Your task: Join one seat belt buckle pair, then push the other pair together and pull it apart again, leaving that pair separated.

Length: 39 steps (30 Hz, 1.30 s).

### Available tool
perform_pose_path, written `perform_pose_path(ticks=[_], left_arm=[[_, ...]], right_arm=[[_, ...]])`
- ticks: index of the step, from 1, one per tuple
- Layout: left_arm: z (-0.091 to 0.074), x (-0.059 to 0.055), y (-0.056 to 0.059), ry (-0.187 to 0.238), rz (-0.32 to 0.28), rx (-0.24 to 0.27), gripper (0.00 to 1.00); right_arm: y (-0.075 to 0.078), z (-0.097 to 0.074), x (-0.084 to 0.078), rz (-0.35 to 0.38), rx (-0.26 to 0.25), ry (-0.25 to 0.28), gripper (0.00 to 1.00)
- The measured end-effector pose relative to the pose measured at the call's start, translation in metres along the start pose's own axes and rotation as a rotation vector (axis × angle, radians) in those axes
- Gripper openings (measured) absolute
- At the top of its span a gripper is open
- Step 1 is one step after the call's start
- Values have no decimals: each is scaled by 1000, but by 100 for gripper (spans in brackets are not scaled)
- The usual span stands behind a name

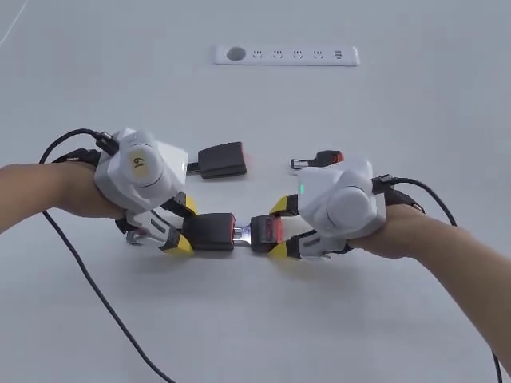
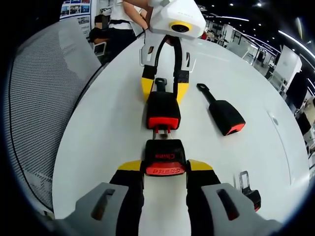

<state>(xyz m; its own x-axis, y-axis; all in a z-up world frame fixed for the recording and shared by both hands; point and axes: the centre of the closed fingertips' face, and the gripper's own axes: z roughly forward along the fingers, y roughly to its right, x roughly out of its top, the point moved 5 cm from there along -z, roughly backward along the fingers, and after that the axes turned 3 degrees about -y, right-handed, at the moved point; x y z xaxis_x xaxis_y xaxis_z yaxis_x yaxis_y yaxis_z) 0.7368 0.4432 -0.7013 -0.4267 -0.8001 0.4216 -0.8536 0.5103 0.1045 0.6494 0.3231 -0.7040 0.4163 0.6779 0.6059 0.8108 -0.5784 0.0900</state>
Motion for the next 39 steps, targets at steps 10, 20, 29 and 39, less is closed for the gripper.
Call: perform_pose_path(ticks=[10,20,29,39], left_arm=[[1,0,0,3,10,3,30],[1,-1,0,22,-2,11,30],[1,-1,0,16,3,8,29],[0,-1,0,25,1,12,29]], right_arm=[[0,2,1,18,4,6,30],[0,5,3,36,2,-2,29],[1,7,6,37,1,-9,29],[0,14,14,52,-4,-10,29]])
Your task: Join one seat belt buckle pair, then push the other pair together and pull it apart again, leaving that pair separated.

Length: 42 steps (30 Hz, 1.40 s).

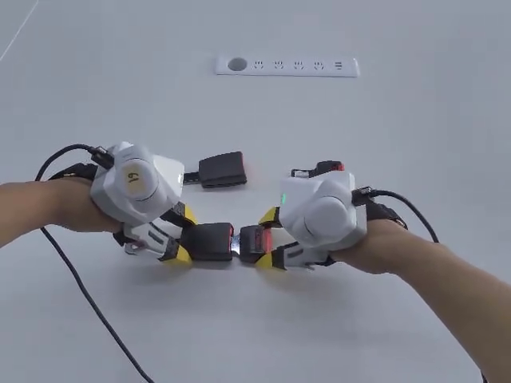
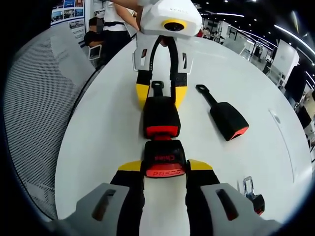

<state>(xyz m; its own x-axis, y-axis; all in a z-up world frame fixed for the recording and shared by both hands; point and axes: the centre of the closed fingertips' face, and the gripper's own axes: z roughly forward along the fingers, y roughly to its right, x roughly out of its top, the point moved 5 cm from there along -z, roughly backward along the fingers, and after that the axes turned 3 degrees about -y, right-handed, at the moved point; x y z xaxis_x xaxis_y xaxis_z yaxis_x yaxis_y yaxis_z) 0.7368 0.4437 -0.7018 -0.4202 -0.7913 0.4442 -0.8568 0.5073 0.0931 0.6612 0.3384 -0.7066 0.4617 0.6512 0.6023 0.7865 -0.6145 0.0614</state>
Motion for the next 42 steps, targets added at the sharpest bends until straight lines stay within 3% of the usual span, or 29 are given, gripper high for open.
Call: perform_pose_path(ticks=[8,33,38,42], left_arm=[[0,-2,0,18,-8,10,29],[0,-1,0,-16,26,11,30],[0,0,0,-23,33,3,30],[0,0,0,-27,37,-2,30]], right_arm=[[1,3,3,22,-14,-13,29],[-1,3,4,28,-41,-16,31],[-1,0,1,30,-47,14,31],[0,-4,-3,19,-49,1,31]])
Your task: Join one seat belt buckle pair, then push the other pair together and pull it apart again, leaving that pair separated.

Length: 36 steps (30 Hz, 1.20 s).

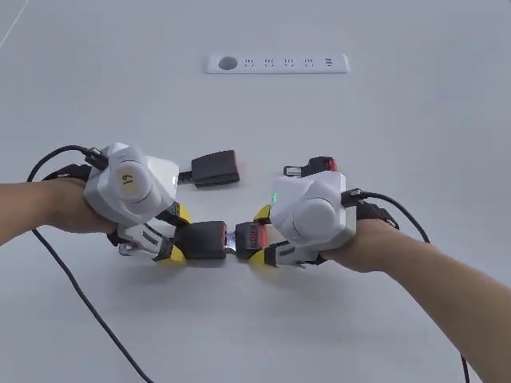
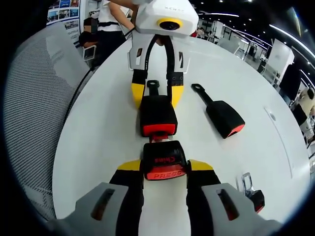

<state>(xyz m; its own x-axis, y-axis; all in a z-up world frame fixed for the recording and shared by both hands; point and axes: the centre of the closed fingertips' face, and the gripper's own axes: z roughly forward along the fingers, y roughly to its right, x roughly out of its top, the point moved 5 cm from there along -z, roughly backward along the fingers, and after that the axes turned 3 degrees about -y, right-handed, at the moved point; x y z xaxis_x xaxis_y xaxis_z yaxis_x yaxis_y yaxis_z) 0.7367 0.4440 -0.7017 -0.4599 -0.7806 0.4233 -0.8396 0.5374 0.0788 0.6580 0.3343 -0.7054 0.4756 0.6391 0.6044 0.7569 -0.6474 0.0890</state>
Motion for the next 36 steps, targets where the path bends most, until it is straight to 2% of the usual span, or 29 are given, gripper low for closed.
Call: perform_pose_path(ticks=[3,21,28,36], left_arm=[[0,0,0,-2,-1,-4,31],[0,1,2,-21,1,1,31],[0,2,2,-33,21,1,31],[0,2,2,-35,15,4,31]], right_arm=[[2,-4,-5,-2,4,-6,31],[1,-8,-12,-12,15,16,30],[4,-17,-24,-16,28,-1,30],[4,-26,-37,-18,32,-19,30]])
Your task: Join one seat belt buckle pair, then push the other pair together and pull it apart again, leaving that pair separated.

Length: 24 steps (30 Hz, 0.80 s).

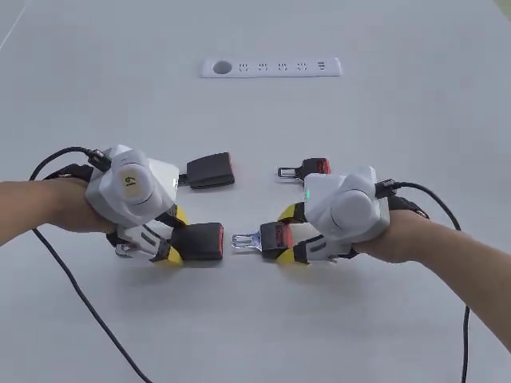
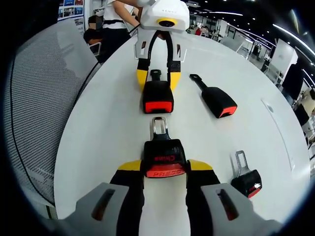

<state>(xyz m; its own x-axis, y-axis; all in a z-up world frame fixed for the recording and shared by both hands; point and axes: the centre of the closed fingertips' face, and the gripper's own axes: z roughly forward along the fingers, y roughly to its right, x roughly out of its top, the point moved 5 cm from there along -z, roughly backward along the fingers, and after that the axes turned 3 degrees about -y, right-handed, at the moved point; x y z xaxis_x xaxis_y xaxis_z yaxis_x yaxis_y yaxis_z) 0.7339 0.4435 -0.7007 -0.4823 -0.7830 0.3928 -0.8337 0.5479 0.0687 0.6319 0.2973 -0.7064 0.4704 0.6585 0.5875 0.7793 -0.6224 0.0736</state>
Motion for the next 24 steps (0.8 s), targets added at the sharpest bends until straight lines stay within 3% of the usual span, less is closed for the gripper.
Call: perform_pose_path(ticks=[24], left_arm=[[0,1,-1,-8,0,-4,32]], right_arm=[[-2,-20,-26,11,-6,-42,31]])
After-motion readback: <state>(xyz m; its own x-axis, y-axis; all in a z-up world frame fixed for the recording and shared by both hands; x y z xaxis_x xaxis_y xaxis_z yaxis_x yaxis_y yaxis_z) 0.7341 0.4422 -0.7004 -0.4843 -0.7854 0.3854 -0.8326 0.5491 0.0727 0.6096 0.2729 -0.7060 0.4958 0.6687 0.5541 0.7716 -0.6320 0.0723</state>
